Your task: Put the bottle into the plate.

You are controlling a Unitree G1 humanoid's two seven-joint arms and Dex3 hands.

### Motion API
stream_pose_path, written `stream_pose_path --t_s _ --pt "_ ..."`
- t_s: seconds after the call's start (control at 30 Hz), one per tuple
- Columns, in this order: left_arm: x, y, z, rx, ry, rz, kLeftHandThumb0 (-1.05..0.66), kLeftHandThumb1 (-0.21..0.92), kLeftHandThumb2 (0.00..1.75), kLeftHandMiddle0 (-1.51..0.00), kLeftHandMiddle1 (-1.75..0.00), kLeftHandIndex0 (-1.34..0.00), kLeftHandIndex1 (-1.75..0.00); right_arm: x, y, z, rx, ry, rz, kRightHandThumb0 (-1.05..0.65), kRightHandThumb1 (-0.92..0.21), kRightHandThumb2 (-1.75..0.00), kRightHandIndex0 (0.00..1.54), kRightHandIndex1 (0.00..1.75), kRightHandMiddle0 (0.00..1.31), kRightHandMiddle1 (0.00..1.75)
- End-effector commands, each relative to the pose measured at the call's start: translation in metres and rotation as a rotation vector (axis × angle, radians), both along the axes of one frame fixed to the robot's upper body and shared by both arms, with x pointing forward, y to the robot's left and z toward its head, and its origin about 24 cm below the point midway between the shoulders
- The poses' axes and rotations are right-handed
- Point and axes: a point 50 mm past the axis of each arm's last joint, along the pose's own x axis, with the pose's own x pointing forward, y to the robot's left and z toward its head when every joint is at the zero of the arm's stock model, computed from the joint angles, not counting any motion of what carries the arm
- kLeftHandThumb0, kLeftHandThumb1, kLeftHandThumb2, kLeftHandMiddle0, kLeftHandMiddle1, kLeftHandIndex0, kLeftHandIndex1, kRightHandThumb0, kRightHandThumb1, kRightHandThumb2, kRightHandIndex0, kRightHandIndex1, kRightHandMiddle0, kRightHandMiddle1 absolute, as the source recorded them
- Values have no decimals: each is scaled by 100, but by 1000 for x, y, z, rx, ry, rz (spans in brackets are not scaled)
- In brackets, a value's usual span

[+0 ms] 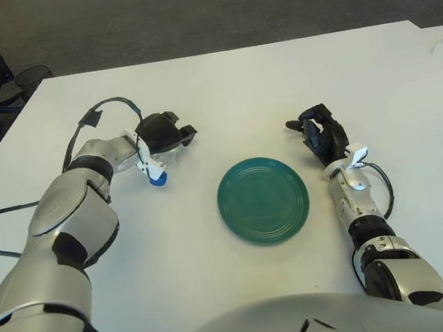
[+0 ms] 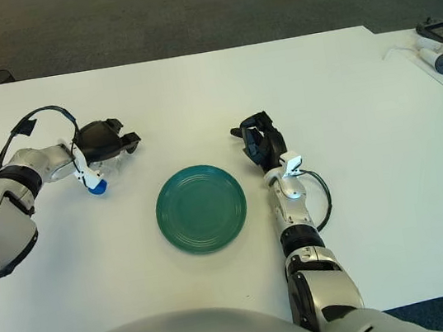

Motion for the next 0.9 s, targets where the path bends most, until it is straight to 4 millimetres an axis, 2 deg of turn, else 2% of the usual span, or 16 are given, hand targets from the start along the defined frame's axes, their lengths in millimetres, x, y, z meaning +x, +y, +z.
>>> stream_pose_path --t_s 0.0,0.1,0.23,0.37,0.57,0.77,0.87 --pt "-4 7 -9 1 33 44 0 -4 163 -95 -149 -67 -175 -44 0 -61 57 335 -32 -35 -92 -49 35 103 22 172" --pt "0 7 1 -26 14 40 0 -3 162 -95 -149 -67 -175 -45 1 -62 44 344 -27 -35 -92 -49 35 103 23 171" --pt "6 1 23 -92 -46 -27 0 -2 163 -92 -156 -65 -175 -45 1 -63 51 350 -26 -35 -92 -49 34 102 22 172" --pt "6 0 27 -130 -63 -46 0 -1 165 -89 -161 -64 -175 -45 1 -64 59 352 -29 -35 -92 -50 33 101 22 172" --pt "14 -16 58 -335 -84 -86 0 3 163 -83 -169 -60 -175 -44 2 -65 68 364 -29 -35 -92 -50 34 101 21 173" --pt "14 -19 62 -413 -97 -82 0 6 160 -82 -170 -58 -175 -43 3 -66 73 364 -28 -35 -92 -51 34 101 20 174" --pt "15 -25 70 -462 -120 -110 0 6 160 -82 -169 -58 -175 -43 3 -66 68 361 -25 -35 -92 -51 34 101 20 174"
